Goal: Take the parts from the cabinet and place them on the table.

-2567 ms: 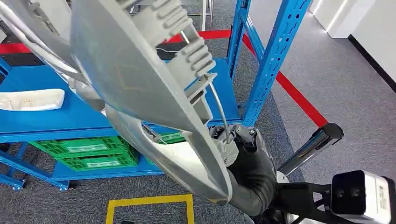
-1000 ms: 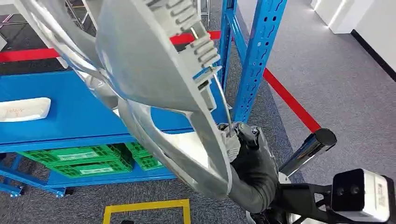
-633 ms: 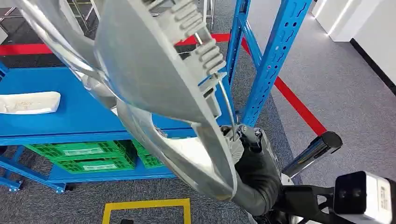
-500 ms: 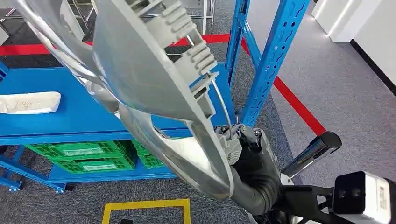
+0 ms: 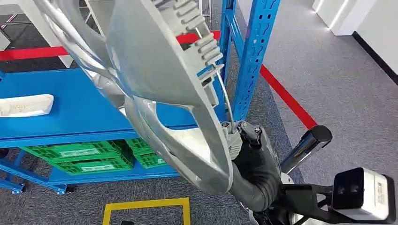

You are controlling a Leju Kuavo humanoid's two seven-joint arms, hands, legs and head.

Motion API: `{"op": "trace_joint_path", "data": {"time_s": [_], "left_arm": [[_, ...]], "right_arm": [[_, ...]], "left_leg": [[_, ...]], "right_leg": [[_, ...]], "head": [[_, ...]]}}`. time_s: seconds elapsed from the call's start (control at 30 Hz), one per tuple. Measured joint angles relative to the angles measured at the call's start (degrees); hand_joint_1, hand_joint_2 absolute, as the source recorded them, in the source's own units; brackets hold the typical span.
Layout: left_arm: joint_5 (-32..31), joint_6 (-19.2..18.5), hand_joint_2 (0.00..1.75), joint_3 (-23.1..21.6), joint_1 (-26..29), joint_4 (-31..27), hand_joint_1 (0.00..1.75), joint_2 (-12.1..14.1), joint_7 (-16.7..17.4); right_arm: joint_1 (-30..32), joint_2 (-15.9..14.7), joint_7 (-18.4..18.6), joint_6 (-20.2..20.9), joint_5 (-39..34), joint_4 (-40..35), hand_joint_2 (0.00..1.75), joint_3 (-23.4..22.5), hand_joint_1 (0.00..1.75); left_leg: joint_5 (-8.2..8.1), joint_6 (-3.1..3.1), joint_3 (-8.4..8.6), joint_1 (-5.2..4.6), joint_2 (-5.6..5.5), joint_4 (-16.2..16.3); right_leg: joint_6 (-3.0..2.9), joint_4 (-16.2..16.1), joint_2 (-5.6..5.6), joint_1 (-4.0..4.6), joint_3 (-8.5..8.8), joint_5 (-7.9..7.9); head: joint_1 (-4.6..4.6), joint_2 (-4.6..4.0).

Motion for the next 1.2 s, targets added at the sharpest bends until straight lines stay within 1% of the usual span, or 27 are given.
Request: {"op": "trace_joint_path", "data": {"time_s": [0.03, 0.07, 0.17, 0.2, 0.23, 0.27, 0.3, 0.37, 0.4, 0.43, 0.47, 0.53, 0.57, 0.6, 0.7, 0.73, 0.77, 0.8, 0.87, 0.9, 0.93, 0.97, 1.03, 1.07, 1.1, 1.13, 1.2], "left_arm": [[0.0, 0.0, 1.75, 0.0, 0.0, 0.0, 0.00, 0.0, 0.0], [0.0, 0.0, 1.75, 0.0, -0.1, 0.0, 0.00, 0.0, -0.1], [0.0, -0.2, 1.75, 0.0, 0.0, 0.0, 0.00, 0.0, -0.2], [0.1, -0.2, 1.75, 0.0, 0.1, 0.0, 0.00, 0.1, -0.3], [0.2, -0.4, 1.75, -0.1, 0.0, 0.0, 0.00, 0.1, -0.4], [0.2, -0.4, 1.75, -0.1, -0.1, 0.0, 0.00, 0.1, -0.5], [0.2, -0.4, 1.75, -0.1, -0.1, 0.0, 0.00, 0.1, -0.5], [0.3, -0.4, 1.75, -0.2, 0.0, 0.0, 0.00, 0.1, -0.6], [0.3, -0.4, 1.75, -0.2, 0.0, 0.0, 0.00, 0.1, -0.6], [0.4, -0.4, 1.75, -0.2, 0.0, 0.0, 0.00, 0.2, -0.6], [0.5, -0.4, 1.75, -0.2, 0.0, 0.0, 0.00, 0.2, -0.7], [0.6, -0.5, 1.75, -0.3, 0.0, 0.0, 0.00, 0.2, -0.7], [0.7, -0.5, 1.75, -0.3, 0.1, 0.0, 0.00, 0.2, -0.8], [0.7, -0.5, 1.75, -0.3, 0.0, 0.0, 0.00, 0.2, -0.8], [1.0, -0.5, 1.75, -0.5, 0.1, 0.0, 0.00, 0.2, -1.0], [1.1, -0.5, 1.75, -0.5, 0.3, 0.1, 0.00, 0.3, -1.1], [1.2, -0.5, 1.75, -0.5, 0.3, 0.1, 0.00, 0.4, -1.1], [1.3, -0.5, 1.75, -0.5, 0.5, 0.1, 0.00, 0.4, -1.1], [1.4, -0.6, 1.75, -0.5, 0.5, 0.1, 0.00, 0.5, -1.2], [1.4, -0.5, 1.75, -0.5, 0.5, 0.1, 0.00, 0.5, -1.2], [1.5, -0.5, 1.75, -0.5, 0.5, 0.1, 0.00, 0.5, -1.2], [1.6, -0.6, 1.75, -0.5, 0.5, 0.1, 0.00, 0.5, -1.2], [1.7, -0.5, 1.75, -0.5, 0.5, 0.1, 0.00, 0.5, -1.2], [1.7, -0.5, 1.75, -0.5, 0.4, 0.1, 0.00, 0.5, -1.2], [1.8, -0.5, 1.75, -0.5, 0.4, 0.1, 0.00, 0.6, -1.2], [1.9, -0.5, 1.75, -0.5, 0.2, 0.1, 0.00, 0.6, -1.2], [2.1, -0.4, 1.75, -0.6, 0.3, 0.1, 0.00, 0.6, -1.2]], "right_arm": [[0.0, 0.0, 0.0, 0.0, 0.0, 0.0, 1.75, 0.0, 1.75], [0.0, 0.0, 0.0, 0.0, 0.0, 0.0, 1.75, 0.0, 1.75], [0.1, 0.0, 0.0, -0.2, 0.0, 0.0, 1.75, -0.1, 1.75], [0.2, 0.0, 0.0, -0.2, 0.0, 0.0, 1.75, -0.1, 1.75], [0.3, -0.1, 0.0, -0.3, 0.0, 0.0, 1.75, -0.1, 1.75], [0.4, -0.1, 0.0, -0.4, 0.0, 0.0, 1.75, -0.2, 1.75], [0.4, -0.1, 0.0, -0.5, 0.0, 0.0, 1.75, -0.2, 1.75], [0.8, -0.1, 0.0, -0.8, 0.1, 0.0, 1.75, -0.3, 1.75], [1.1, -0.1, 0.0, -0.9, 0.1, 0.0, 1.75, -0.4, 1.75], [1.3, -0.2, 0.0, -1.0, 0.1, 0.0, 1.75, -0.4, 1.75], [1.3, -0.2, 0.0, -1.2, 0.1, 0.0, 1.75, -0.4, 1.75], [1.3, -0.2, 0.0, -1.4, 0.1, 0.0, 1.75, -0.5, 1.75], [1.3, -0.2, 0.0, -1.6, 0.1, 0.0, 1.75, -0.5, 1.75], [1.4, -0.2, 0.0, -1.8, 0.1, 0.0, 1.75, -0.6, 1.75], [1.7, -0.2, 0.0, -2.4, 0.0, 0.0, 1.75, -1.0, 1.75], [1.9, -0.2, 0.0, -2.4, 0.0, 0.0, 1.75, -1.1, 1.75], [2.0, -0.2, 0.0, -2.7, -0.1, 0.0, 1.75, -1.1, 1.75], [2.1, -0.2, 0.0, -2.8, -0.3, 0.0, 1.75, -1.2, 1.75], [2.3, -0.2, 0.1, -2.8, -0.5, 0.0, 1.75, -1.3, 1.75], [2.3, -0.2, 0.2, -3.0, -0.6, 0.0, 1.75, -1.3, 1.75], [2.5, -0.2, 0.2, -3.0, -0.8, 0.1, 1.75, -1.3, 1.75], [2.6, -0.2, 0.3, -3.0, -0.9, 0.1, 1.75, -1.3, 1.75], [2.7, -0.2, 0.3, -3.1, -1.0, 0.1, 1.75, -1.4, 1.75], [2.8, -0.2, 0.3, -3.1, -1.1, 0.1, 1.75, -1.4, 1.75], [3.0, -0.2, 0.4, -3.2, -1.1, 0.0, 1.75, -1.4, 1.75], [3.1, -0.2, 0.4, -3.3, -1.2, 0.1, 1.75, -1.4, 1.75], [3.1, -0.2, 0.4, -3.3, -1.3, 0.1, 1.75, -1.4, 1.75]], "left_leg": [[2.28, 0.34, 3.03, -0.03, -0.03, -5.4], [2.10, 0.63, 4.34, -0.17, -0.09, -8.2], [2.49, 0.97, 3.78, -0.57, -0.09, -8.6], [2.89, 1.49, 3.64, -0.65, -0.06, -8.7], [3.73, 2.15, 3.48, -0.03, 0.23, -9.5], [4.22, 2.56, 2.99, -0.19, 0.41, -9.6], [4.52, 2.89, 2.36, -0.20, 0.43, -9.5], [5.26, 3.00, 0.91, -0.35, 0.49, -9.0], [5.63, 3.03, 0.22, -0.42, 0.51, -8.8], [5.93, 2.98, -0.55, -0.44, 0.51, -8.5], [6.24, 2.91, -1.27, -0.46, 0.51, -8.2], [6.73, 2.62, -2.59, -0.44, 0.48, -7.4], [6.91, 2.35, -3.13, -0.42, 0.47, -7.0], [7.13, 2.06, -3.60, -0.70, 0.47, -6.7], [8.80, 0.92, -4.19, -0.41, 0.46, -7.0], [9.03, 0.63, -4.51, -0.58, 0.18, -7.0], [7.07, 0.26, -5.03, -0.51, 0.06, -6.5], [3.60, -0.03, -5.59, -0.38, 0.06, -4.1], [-2.43, -0.56, -6.88, -0.10, 0.08, 3.6], [-3.82, -0.70, -7.25, -0.11, 0.08, 7.4], [-3.16, -0.75, -6.89, -0.10, 0.08, 9.2], [-1.08, -0.67, -5.55, -0.11, 0.08, 8.8], [3.01, -0.13, -0.38, -0.19, 0.04, 2.3], [3.27, 0.39, 3.15, -0.31, -0.07, -2.7], [1.72, 1.01, 6.65, -0.73, -0.14, -8.3], [0.91, 1.00, 7.76, -0.75, -0.09, -10.6], [1.40, 1.47, 7.25, -1.17, -0.10, -10.5]], "right_leg": [[0.17, 0.0, 0.07, 0.00, 0.01, 0.13], [0.48, 0.0, 0.09, 0.09, -0.11, 0.33], [1.72, 0.0, 0.08, 0.04, -0.77, 1.31], [2.13, -0.2, 0.10, 0.03, -0.74, 1.70], [2.46, 0.0, 0.25, -0.10, -1.04, 1.06], [2.62, 1.1, 0.21, 0.03, -1.40, -0.93], [2.66, 4.1, 0.23, 0.01, -2.33, -3.99], [2.90, 13.1, 0.23, 0.01, -4.71, -9.77], [2.96, 16.0, 0.22, 0.01, -5.08, -10.59], [2.95, 16.6, 0.22, 0.00, -4.43, -9.82], [2.89, 15.1, 0.22, 0.01, -2.86, -8.14], [2.58, 6.6, 0.21, 0.02, 2.97, -4.28], [2.29, 1.7, 0.22, 0.06, 5.78, -4.72], [2.12, -0.8, 0.33, 0.35, 7.05, -5.46], [1.14, -0.9, 0.44, 0.72, 6.19, -4.92], [0.56, -1.5, 0.21, 0.23, 5.55, -4.15], [0.13, -1.6, 0.11, 0.06, 5.18, -3.46], [-0.30, -1.6, 0.05, -0.03, 4.46, -2.93], [-0.56, -1.5, -0.15, 0.08, 3.30, -1.99], [-0.62, -1.4, -0.28, 0.17, 2.63, -1.47], [-0.59, -1.2, -0.35, 0.22, 1.87, -1.00], [-0.55, -1.0, -0.39, 0.26, 1.04, -0.53], [-0.37, -0.5, -0.33, 0.41, -0.46, 0.31], [-0.24, -0.4, -0.30, 0.36, -0.80, 0.69], [0.15, -0.2, -0.28, 0.71, -1.08, 1.06], [0.59, -0.3, -0.43, 0.54, -1.17, 1.64], [1.21, -0.8, -0.55, 0.19, -1.48, 2.79]], "head": [[0.00, 0.00], [-0.07, 0.00], [-0.04, 0.00], [-0.04, 0.00], [-0.06, 0.00], [0.09, 0.00], [0.42, 0.00], [0.63, 0.00], [0.66, 0.00], [0.72, 0.00], [0.72, 0.00], [0.85, 0.00], [0.94, 0.00], [0.92, 0.00], [0.90, 0.00], [0.98, 0.00], [0.83, 0.00], [0.48, 0.00], [0.00, 0.00], [0.00, 0.00], [-0.13, 0.00], [-0.13, 0.00], [-0.17, 0.00], [-0.17, 0.00], [-0.11, 0.00], [-0.11, 0.00], [-0.15, 0.00]]}}
